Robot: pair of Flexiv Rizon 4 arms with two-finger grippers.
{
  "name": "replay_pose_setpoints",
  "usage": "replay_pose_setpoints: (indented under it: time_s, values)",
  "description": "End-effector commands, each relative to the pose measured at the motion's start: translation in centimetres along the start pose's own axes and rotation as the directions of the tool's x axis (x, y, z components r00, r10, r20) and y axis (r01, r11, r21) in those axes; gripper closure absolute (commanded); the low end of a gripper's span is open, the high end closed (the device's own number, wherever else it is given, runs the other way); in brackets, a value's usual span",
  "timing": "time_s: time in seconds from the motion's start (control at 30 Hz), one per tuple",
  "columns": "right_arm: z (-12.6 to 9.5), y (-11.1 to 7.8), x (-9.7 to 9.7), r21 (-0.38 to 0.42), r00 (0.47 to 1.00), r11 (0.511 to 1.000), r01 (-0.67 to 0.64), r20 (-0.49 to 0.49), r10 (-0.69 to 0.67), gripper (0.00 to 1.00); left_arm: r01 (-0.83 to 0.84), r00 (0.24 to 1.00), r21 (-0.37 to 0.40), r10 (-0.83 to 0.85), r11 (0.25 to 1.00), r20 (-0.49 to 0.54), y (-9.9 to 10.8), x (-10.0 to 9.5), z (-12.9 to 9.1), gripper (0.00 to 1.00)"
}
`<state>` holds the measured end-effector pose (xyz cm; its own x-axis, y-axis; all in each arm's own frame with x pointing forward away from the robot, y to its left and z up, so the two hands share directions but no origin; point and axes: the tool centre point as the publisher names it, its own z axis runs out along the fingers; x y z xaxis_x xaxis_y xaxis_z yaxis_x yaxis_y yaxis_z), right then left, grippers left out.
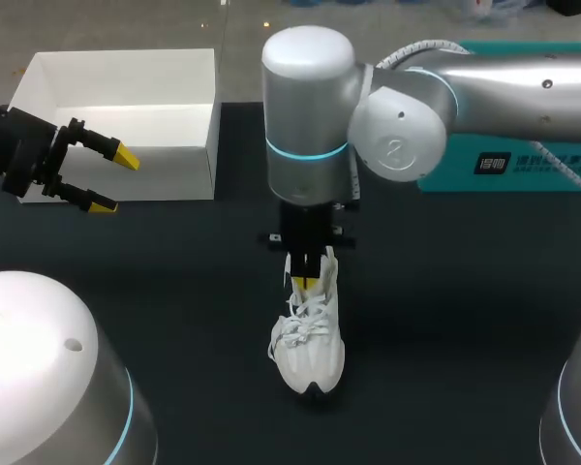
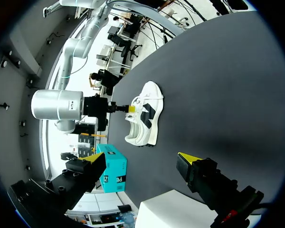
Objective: Take the shoe out of the shoebox, open the shoe tongue, remove and reinsert the insole, then place the shoe into the shoebox
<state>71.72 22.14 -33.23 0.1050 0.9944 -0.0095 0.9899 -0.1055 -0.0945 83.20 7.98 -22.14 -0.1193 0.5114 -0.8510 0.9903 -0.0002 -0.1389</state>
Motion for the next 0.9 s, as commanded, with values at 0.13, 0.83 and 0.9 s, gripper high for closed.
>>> replay_pose_setpoints:
  time_s: [0.13, 0.83, 0.9]
  values:
    - [-2.5, -1.3, -0.6, -0.062, 1.0, 0.998, 0.002, -0.007, -0.002, 1.0, 0.0, 1.0, -0.002, 0.0, 1.0, -0.004, -0.1, 0.0, 0.0, 0.0]
    - [-0.8, 1.6, -1.9, -0.043, 1.0, 0.999, -0.013, 0.019, 0.014, 1.0, 0.0, 1.0, -0.002, 0.0, 1.0, -0.004, -0.1, 0.0, 0.0, 0.0]
    - [-1.3, 1.6, -2.0, -0.053, 1.0, 0.998, -0.017, 0.008, 0.018, 1.0, 0.0, 1.0, -0.002, 0.0, 1.0, -0.004, -0.1, 0.0, 0.0, 0.0]
